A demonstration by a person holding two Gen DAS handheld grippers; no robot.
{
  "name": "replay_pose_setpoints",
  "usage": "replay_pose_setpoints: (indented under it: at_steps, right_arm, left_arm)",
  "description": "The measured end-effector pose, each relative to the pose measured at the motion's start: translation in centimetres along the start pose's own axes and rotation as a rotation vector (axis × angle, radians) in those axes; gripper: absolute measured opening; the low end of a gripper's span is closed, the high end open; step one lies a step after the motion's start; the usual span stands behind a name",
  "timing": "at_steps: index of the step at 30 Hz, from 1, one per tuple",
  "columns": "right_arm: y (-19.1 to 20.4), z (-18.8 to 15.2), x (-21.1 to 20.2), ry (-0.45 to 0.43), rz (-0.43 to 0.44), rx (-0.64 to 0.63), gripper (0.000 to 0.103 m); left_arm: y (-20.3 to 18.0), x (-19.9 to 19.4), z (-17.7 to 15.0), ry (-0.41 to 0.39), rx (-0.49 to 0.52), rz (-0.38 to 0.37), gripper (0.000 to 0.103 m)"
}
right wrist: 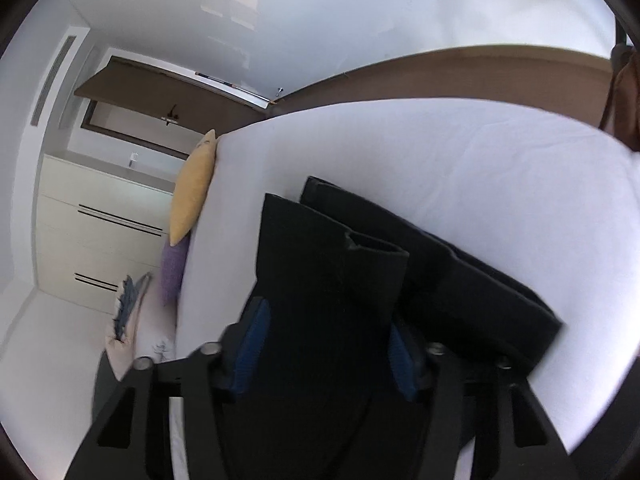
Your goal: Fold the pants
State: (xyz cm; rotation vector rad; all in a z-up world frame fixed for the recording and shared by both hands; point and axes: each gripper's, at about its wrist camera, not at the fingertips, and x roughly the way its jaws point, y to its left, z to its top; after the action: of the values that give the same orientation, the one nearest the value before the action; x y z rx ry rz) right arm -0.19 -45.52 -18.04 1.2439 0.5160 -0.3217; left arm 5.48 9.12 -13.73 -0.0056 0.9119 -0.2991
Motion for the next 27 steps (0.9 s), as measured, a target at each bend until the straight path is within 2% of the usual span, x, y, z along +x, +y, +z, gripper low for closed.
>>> replay_pose_setpoints:
  at_steps: [1,2,9,14,22,27]
  right_arm:
    - [0.0,0.2,0.7,0.011,0.003,0.01,0.025]
    - [-0.5,0.4,1.1,0.032,0.006,0.033,0.006]
    - [-3.1,0.1,-2.5,-0.034,-0.01,0.048,0.004]
    - [-4.5,-0.6,-4.4,-0.036,-0.01,0.066,0.003]
    - [-5.1,-0.3,-4.5,-0.026,-0.007,0.07,0.003]
    - [-5.8,0.0,-4.5,-0.014,-0.009,0.066,0.0]
  left_arm:
    - [0.0,0.0,0.0,0.0,-0.001,0.0,0.055]
    - [-0.1,0.0,0.0,0.0,0.0,0.001,0.055]
    - [0.2,0.0,0.1,0.005,-0.006,-0.011,0.055]
    - [0.8,-0.3,0.2,0.02,0.001,-0.023,0.055]
    - [0.9,-1.1,0.2,0.05,0.027,-0.015,0.055]
    - [1.3,-2.2,-0.7,0.044,0.007,-0.019,0.055]
